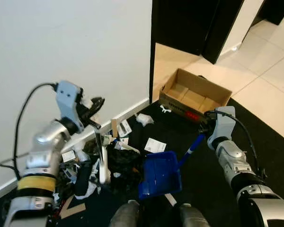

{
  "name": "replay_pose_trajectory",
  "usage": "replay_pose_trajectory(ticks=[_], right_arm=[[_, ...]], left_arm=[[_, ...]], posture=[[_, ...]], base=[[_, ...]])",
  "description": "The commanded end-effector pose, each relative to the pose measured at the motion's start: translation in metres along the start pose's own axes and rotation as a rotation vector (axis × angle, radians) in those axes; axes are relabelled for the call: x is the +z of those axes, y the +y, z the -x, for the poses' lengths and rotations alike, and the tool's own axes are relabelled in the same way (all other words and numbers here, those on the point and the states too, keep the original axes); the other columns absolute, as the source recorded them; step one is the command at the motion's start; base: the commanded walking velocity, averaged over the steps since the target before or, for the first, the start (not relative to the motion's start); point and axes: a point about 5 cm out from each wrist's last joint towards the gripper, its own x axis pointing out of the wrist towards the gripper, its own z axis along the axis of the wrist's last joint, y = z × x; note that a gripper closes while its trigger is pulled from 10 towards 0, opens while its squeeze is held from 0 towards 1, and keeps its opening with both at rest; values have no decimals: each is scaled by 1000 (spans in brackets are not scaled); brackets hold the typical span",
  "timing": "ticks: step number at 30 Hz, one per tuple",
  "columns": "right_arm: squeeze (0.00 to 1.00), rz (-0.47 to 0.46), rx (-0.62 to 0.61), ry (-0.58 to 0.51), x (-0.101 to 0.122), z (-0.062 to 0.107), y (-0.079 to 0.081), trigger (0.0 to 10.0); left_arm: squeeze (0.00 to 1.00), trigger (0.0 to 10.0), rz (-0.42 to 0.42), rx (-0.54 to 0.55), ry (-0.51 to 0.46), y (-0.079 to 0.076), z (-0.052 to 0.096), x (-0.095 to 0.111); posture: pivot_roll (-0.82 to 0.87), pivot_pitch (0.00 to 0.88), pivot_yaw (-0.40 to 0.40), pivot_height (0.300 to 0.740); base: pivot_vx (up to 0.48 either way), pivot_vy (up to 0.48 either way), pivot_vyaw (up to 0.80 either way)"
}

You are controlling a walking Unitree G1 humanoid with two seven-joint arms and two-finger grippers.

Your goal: Sweep floor

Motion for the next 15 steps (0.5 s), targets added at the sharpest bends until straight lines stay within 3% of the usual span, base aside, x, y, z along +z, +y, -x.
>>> replay_pose_trajectory(ticks=[1,8,9,13,15], right_arm=[[0,-4,-9,8,-4,3,-4,10000],[0,-3,-12,11,-6,4,-5,10000],[0,-3,-12,13,-7,5,-5,10000],[0,-3,-11,15,-8,5,-5,10000],[0,-4,-10,17,-8,5,-4,10000]], left_arm=[[0,10000,-5,29,19,-3,-1,-13],[0,10000,115,149,101,-10,-3,-50],[0,10000,157,164,148,-16,-3,-64],[0,10000,216,181,190,-26,-3,-80],[0,10000,290,180,202,-35,-2,-89]], posture=[[115,161,-1,740],[110,166,-1,740],[109,169,0,740],[108,171,-1,740],[107,173,-3,740]], base=[[0,0,0],[0,0,0],[0,0,0],[0,0,0],[0,0,0]])
